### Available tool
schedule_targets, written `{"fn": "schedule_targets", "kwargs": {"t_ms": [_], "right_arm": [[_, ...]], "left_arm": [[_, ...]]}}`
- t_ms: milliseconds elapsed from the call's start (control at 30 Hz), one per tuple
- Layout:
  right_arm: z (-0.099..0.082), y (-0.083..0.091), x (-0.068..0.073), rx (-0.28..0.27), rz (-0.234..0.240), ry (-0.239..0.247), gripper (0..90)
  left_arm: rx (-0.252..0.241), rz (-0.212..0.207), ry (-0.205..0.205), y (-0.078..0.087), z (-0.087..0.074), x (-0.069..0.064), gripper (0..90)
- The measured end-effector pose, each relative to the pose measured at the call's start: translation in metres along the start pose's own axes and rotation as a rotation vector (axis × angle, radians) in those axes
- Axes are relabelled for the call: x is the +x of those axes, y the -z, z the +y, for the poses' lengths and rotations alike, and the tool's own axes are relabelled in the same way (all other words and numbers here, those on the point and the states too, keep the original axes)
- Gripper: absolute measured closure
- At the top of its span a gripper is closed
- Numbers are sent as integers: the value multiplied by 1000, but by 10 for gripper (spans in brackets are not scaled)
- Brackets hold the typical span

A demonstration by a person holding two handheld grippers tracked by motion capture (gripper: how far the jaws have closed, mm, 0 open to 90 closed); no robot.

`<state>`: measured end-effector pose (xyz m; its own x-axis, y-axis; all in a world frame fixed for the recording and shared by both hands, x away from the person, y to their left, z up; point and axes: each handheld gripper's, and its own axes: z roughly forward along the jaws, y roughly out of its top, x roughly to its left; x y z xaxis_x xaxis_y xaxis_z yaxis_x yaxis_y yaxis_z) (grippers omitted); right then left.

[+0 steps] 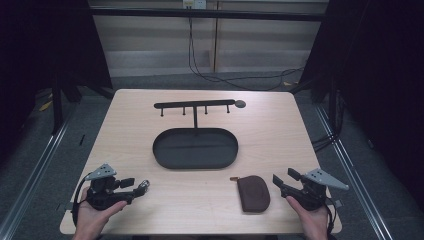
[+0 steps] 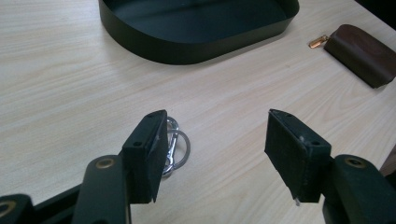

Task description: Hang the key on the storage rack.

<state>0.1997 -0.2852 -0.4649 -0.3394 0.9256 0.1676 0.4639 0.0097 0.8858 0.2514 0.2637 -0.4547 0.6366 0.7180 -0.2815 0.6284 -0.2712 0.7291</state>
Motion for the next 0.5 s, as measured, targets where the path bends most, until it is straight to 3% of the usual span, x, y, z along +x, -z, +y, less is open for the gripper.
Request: {"fn": "schedule_targets", "kwargs": {"t_ms": [133, 233, 300, 500], "right_arm": [[0, -1, 0, 14, 11, -16, 348], [1, 0, -1, 33, 34, -57, 337], [1, 0, 0, 50, 29, -77, 286], [2, 1, -1, 83, 57, -84, 286]], "left_arm": [[4, 4, 2, -1, 0, 0, 419], [10, 7, 4, -1, 0, 0, 433], [8, -17, 29, 0, 0, 2, 518], [25, 21, -15, -1, 2, -1, 521]]}}
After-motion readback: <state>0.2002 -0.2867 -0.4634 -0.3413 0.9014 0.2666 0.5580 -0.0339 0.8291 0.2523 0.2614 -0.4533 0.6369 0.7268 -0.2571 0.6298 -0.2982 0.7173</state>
